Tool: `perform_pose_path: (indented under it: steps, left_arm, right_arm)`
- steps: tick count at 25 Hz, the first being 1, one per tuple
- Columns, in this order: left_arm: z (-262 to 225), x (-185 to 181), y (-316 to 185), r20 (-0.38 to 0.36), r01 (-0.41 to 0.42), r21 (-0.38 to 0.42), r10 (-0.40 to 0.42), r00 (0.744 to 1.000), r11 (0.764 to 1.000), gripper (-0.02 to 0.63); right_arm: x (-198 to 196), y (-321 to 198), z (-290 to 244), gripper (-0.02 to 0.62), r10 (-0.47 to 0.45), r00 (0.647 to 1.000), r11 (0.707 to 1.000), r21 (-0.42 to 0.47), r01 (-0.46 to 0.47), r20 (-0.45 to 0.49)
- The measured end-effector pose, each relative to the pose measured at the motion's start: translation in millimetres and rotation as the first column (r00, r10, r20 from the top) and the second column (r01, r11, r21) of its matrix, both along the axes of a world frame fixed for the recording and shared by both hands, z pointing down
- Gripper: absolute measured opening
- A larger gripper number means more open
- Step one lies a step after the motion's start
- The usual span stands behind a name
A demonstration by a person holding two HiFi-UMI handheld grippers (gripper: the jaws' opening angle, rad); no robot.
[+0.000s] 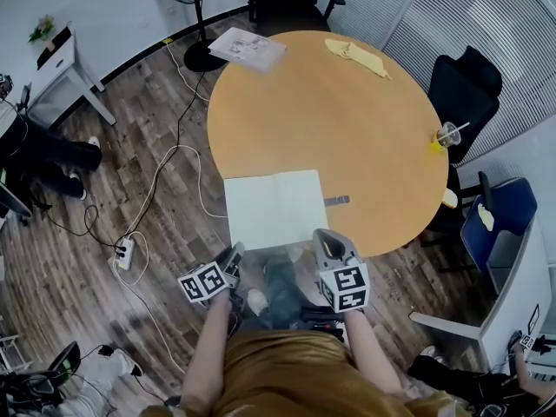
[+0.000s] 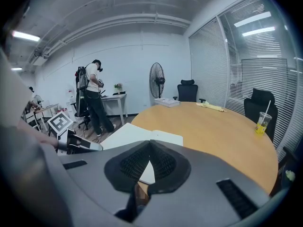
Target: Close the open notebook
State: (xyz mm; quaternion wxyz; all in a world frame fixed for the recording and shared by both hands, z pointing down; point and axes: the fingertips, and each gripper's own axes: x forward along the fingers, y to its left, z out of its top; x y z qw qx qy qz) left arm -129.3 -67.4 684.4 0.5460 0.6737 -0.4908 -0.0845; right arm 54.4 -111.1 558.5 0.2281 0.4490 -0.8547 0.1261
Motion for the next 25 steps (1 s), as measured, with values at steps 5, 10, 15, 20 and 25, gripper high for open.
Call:
perform_pose_path:
  steps: [5, 10, 15, 20, 25]
  left_arm:
    - [-14.7, -1.6, -6.3, 0.063, -0.036, 0.042, 0.033, 0.997, 0.998, 0.071]
    - [-27.6, 0.4, -9.6, 0.114, -0.073, 0.071, 0.064, 0.991, 0.995, 0.064]
    - [-39.4, 4.2, -13.0, 0.149, -0.095, 0.097, 0.08, 0.986, 0.991, 0.057]
    - [-54.3, 5.9, -15.7, 0.207, -0.105, 0.137, 0.075, 0.975, 0.985, 0.051]
    - [-68.7, 11.1, -25.8, 0.265, -0.132, 0.168, 0.084, 0.961, 0.977, 0.045]
  right_arm:
    - [3.8, 0.4, -4.6, 0.012, 0.013, 1.0, 1.0, 0.011, -0.013, 0.003]
    - [3.8, 3.0, -9.4, 0.012, 0.02, 1.0, 1.0, 0.023, -0.02, 0.009]
    - [-0.1, 6.9, -13.0, 0.012, 0.01, 1.0, 0.999, 0.035, -0.011, 0.015]
    - [1.0, 12.5, -17.9, 0.012, 0.01, 1.0, 0.999, 0.05, -0.011, 0.02]
    - [6.1, 9.5, -21.5, 0.012, 0.018, 1.0, 0.998, 0.062, -0.02, 0.024]
